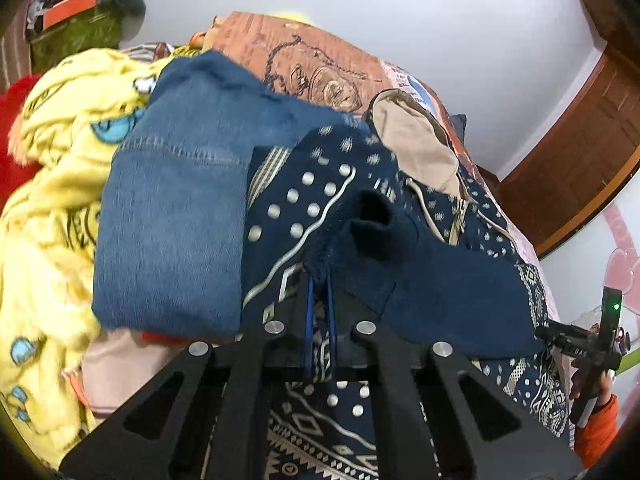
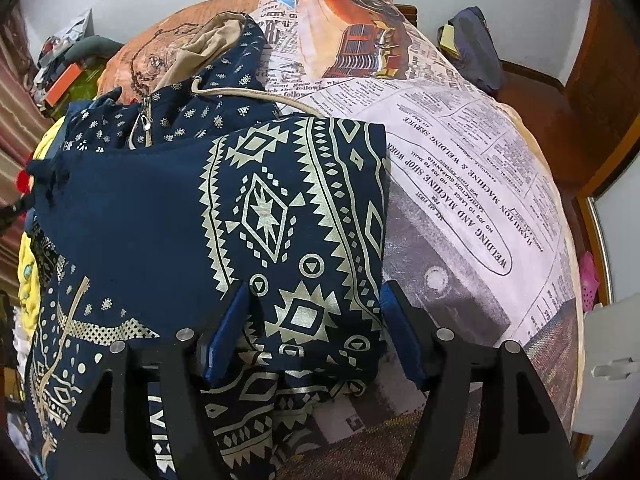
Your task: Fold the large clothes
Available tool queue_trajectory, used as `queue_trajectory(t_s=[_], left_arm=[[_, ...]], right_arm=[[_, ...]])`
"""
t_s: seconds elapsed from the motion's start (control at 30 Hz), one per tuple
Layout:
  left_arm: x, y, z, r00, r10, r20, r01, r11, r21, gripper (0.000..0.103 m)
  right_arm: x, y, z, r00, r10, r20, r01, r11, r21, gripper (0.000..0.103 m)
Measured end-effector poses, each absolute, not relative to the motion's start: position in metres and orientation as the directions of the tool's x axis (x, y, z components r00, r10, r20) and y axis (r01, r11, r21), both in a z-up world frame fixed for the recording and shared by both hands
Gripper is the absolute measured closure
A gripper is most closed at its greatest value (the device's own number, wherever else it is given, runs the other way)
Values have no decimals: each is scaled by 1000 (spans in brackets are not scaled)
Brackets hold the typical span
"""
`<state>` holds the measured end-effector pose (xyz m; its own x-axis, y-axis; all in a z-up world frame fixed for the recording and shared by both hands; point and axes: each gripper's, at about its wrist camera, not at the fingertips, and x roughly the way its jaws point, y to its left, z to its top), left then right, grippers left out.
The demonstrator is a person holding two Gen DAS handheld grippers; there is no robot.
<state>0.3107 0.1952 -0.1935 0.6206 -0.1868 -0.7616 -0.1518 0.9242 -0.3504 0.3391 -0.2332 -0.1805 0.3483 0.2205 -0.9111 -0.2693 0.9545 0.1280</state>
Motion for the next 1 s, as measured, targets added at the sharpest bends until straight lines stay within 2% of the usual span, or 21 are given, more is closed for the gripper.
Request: queue_trajectory(t_s=[0.13, 0.47, 0.8, 1.0], left_arm=[[297, 193, -194, 629, -203, -750, -156, 913, -378, 98], [278, 194, -159, 702, -43, -711, -195, 948, -250, 100], [278, 198, -206, 589, 28, -808, -231, 963, -135, 100], [272, 189, -214, 517, 123, -847, -206, 978, 17, 97]], right_arm=[[336, -235, -164, 385, 233, -893, -271, 953, 133, 39], [332, -235, -143, 425, 261, -867, -272, 950, 152, 39], [331, -225, -183, 322, 234, -917, -278, 950, 145, 39], [335, -229, -180, 314, 254, -915, -272, 947, 170, 39]])
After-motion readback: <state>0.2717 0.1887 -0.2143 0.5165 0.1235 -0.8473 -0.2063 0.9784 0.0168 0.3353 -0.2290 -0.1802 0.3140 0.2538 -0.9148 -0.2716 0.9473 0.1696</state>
